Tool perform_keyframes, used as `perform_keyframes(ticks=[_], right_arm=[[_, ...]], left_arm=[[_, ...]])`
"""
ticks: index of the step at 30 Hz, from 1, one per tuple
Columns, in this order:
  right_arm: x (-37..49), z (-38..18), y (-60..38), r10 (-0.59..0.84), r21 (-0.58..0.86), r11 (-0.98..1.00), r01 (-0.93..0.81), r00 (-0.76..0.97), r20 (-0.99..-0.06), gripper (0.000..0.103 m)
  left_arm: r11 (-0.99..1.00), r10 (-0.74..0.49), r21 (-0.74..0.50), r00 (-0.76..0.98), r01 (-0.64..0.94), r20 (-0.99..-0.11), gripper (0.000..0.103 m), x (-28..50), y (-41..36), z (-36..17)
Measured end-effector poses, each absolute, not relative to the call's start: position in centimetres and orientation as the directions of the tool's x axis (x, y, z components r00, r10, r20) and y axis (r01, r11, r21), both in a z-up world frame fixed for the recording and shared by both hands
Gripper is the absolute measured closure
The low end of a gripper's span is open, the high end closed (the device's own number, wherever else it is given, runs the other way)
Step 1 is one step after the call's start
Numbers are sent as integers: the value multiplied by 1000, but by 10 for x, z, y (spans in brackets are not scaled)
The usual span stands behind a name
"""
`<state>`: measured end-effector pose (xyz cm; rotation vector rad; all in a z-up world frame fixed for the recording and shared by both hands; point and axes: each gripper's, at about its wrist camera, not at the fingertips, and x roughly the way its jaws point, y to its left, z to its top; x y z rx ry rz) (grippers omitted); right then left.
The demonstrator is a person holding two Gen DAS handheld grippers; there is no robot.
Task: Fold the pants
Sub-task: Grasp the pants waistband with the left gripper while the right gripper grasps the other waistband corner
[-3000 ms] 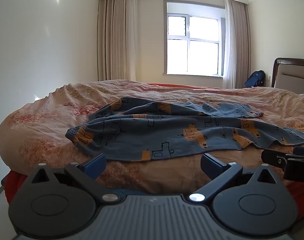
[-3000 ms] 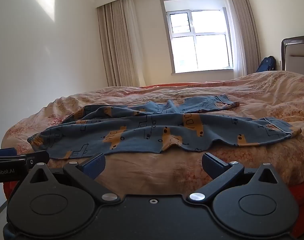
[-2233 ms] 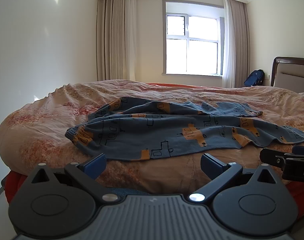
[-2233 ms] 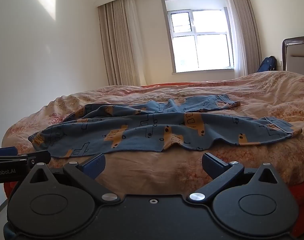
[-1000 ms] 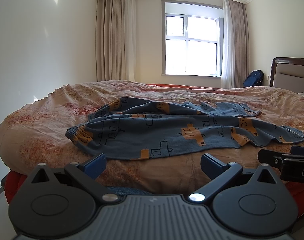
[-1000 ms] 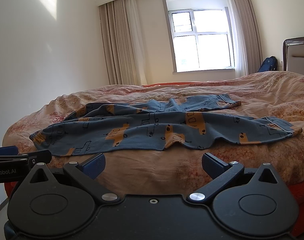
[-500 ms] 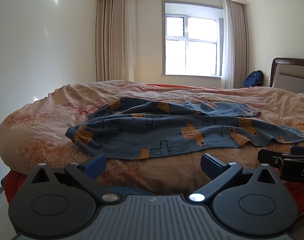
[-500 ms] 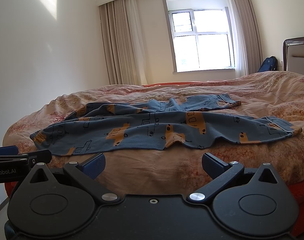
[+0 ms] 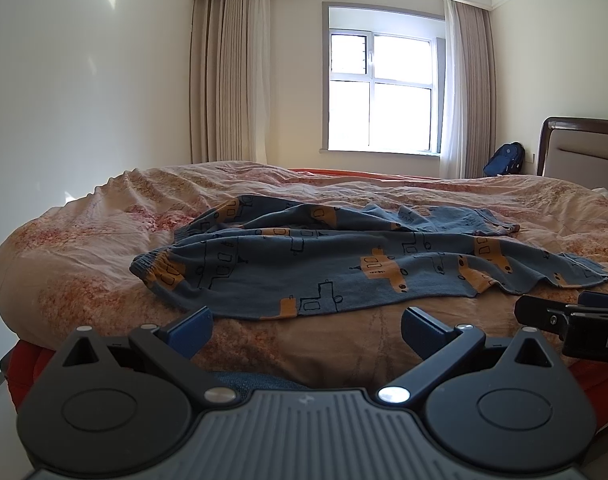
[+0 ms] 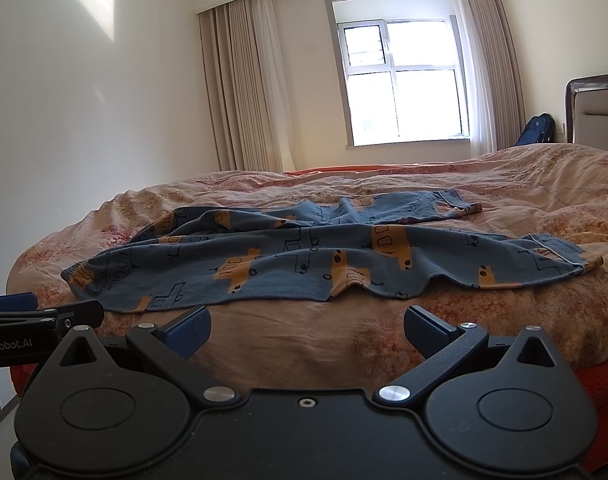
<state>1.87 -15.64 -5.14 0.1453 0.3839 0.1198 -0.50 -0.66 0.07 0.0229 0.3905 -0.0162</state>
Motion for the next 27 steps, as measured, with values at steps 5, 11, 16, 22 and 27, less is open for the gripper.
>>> perform_keyframes(ticks=[5, 11, 16, 22, 27], right_arm=[[15, -47, -155, 158, 173, 980, -101, 920, -358, 0], [18, -45, -155, 175, 168, 978, -121, 916, -360, 0], [34, -34, -152, 165, 148, 982, -114, 901, -400, 0], [55, -19, -153, 171, 172, 979, -108, 899, -404, 0], [71, -16, -155, 194, 188, 974, -128, 896, -399, 0]], left_arm=[[999, -35, 9, 921, 42, -388, 0, -7, -3, 3], [996, -93, -31, 892, 88, -442, 0, 9, 1, 8], [991, -118, -104, 882, 79, -456, 0, 29, 12, 19], [993, -89, -112, 885, 42, -458, 0, 52, 17, 32], [991, -101, -126, 873, 46, -477, 0, 72, 15, 33]])
